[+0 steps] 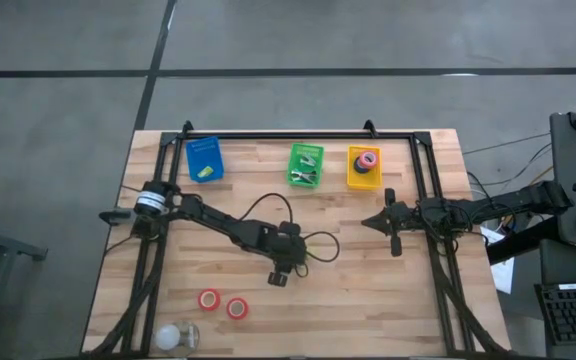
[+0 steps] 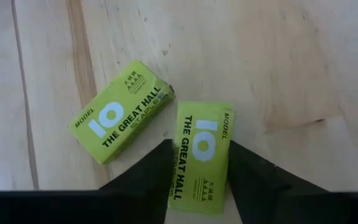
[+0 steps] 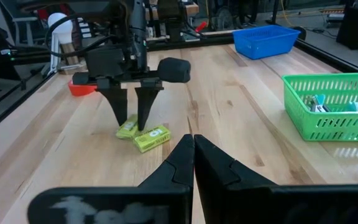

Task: Pick and place Stapler, Stapler remover, tape
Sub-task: Put the bottom green stapler pin box into the blue basket

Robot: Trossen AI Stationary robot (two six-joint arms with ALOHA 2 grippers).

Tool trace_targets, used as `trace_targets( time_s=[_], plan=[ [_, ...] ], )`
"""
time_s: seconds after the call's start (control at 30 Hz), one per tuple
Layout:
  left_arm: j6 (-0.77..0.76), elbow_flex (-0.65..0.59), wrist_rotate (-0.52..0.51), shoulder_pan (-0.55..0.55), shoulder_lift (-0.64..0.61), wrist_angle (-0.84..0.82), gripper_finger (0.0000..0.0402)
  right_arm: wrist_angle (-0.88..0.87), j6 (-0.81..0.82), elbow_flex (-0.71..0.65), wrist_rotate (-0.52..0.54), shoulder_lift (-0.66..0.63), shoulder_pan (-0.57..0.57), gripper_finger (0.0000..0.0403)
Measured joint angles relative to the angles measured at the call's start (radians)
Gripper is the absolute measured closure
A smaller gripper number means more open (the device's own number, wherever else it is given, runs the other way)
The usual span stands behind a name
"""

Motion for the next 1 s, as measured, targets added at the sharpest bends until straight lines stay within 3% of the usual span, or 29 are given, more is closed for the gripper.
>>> trace_targets(
  time_s=[0.13,0.43,0.7,0.87,1.0],
  plan=[
    [-0.016,0.0,0.001,0.0,0.0,-0.003,0.0294,0.0,0.0,0.0,0.0,0.0,0.0,0.0394],
    [-0.032,-0.008,-0.032,0.003,-0.071,-0.127,0.0272,0.0,0.0,0.0,0.0,0.0,0.0,0.0394],
    [-0.043,-0.008,-0.272,0.013,-0.224,-0.355,0.0291,0.0,0.0,0.0,0.0,0.0,0.0,0.0394],
    [-0.053,-0.025,-0.469,0.036,-0.335,-0.475,0.0281,0.0,0.0,0.0,0.0,0.0,0.0,0.0394],
    [-0.095,-0.089,-0.496,0.079,-0.459,-0.503,0.0277,0.0,0.0,0.0,0.0,0.0,0.0,0.0394]
  ],
)
